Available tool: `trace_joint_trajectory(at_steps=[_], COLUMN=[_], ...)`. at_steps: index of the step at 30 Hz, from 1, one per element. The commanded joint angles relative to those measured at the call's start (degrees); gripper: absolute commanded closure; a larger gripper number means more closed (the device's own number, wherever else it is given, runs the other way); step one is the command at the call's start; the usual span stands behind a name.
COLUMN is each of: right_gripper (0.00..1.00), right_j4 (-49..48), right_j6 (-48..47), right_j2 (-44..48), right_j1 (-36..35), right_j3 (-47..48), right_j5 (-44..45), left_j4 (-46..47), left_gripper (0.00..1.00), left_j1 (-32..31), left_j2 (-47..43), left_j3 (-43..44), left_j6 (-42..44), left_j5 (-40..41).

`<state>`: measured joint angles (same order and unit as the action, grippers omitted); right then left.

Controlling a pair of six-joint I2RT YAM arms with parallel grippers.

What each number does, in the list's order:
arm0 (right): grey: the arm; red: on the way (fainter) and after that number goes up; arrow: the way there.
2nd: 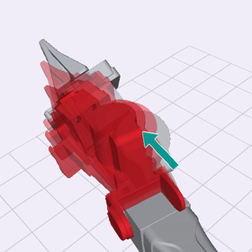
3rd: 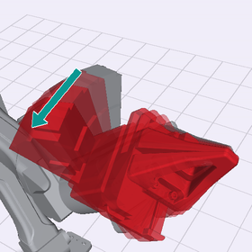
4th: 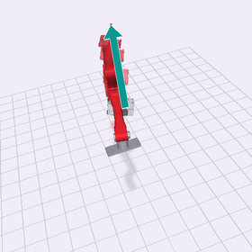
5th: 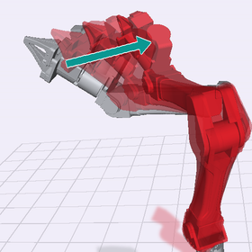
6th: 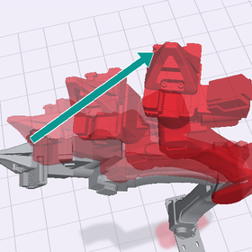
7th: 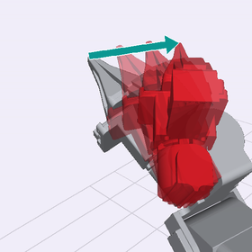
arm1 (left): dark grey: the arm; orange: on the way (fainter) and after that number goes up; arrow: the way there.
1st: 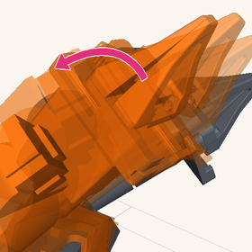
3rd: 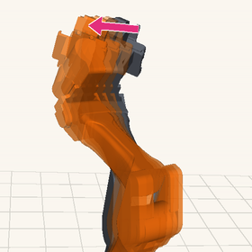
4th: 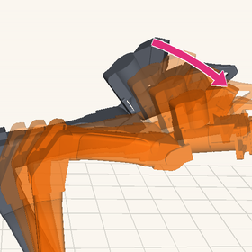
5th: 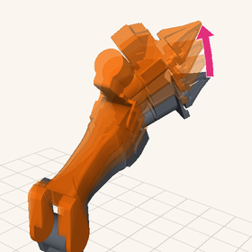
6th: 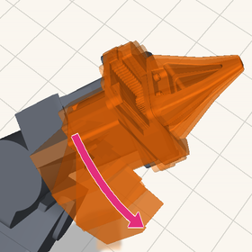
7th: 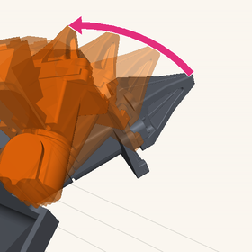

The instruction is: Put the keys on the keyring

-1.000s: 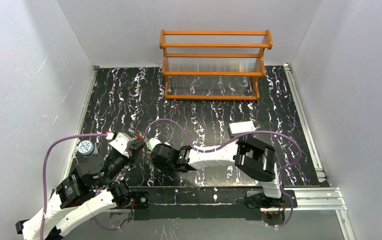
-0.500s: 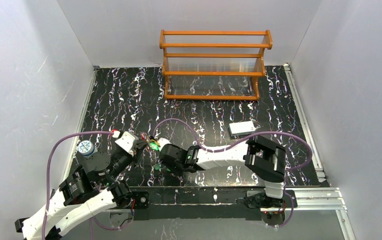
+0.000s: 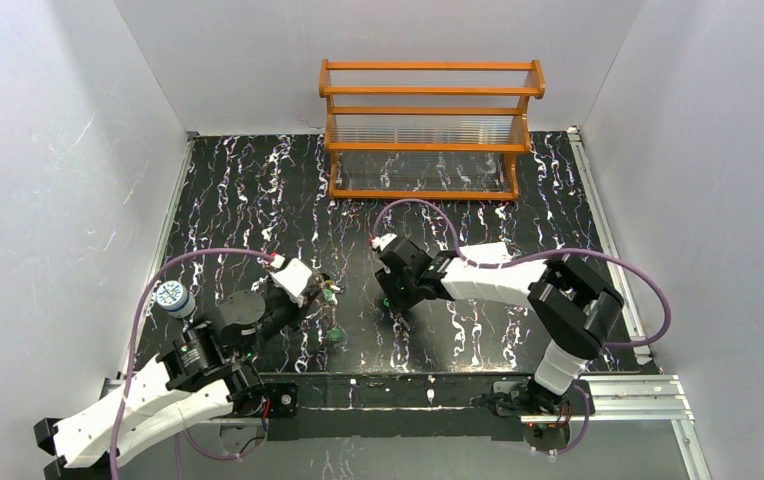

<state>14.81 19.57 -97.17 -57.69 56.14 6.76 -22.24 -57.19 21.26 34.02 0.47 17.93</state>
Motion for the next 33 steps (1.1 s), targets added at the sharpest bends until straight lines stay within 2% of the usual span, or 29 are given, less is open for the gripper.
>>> trace_joint_trajectory(at_steps=[1,4,8,12,17,24,29,33], right_gripper=[0.52,0.51,0.55,0.59,0.59,0.50,0.50,0.55], right_j4=[0.1,-0.9,-2.0,-2.3,-1.8,-0.8,-0.7,-1.9], right_j6=[-0.7,-1.0,-0.4,0.5,3.7,6.9,7.5,7.2], right_j2=[4.4,7.6,9.3,8.4,7.0,4.4,2.5,1.8], right_j1=[2.8,4.6,7.3,9.1,9.2,9.1,9.1,8.7], right_j3=[-1.6,-2.7,-4.2,-4.8,-4.8,-4.7,-4.4,-4.1], right_j5=[-5.9,-9.5,-13.9,-18.1,-20.9,-20.8,-18.8,-15.8], left_j4=[8.1,10.5,12.3,12.3,13.1,10.2,6.9,5.4], left_gripper=[1.00,1.00,1.00,1.00,1.00,1.00,1.00,1.00], left_j1=[-0.2,-0.2,-0.2,-0.2,-0.2,-0.2,-0.2,-0.2], left_j2=[4.3,7.4,10.4,11.4,12.0,12.5,13.5,14.7], left_j3=[-1.7,-3.2,-4.5,-5.5,-5.8,-4.1,-2.4,-2.2], left_j6=[2.0,3.5,6.3,8.7,9.4,9.8,12.0,13.1], left_j5=[-3.1,-4.9,-6.8,-7.8,-8.8,-9.0,-10.9,-11.8])
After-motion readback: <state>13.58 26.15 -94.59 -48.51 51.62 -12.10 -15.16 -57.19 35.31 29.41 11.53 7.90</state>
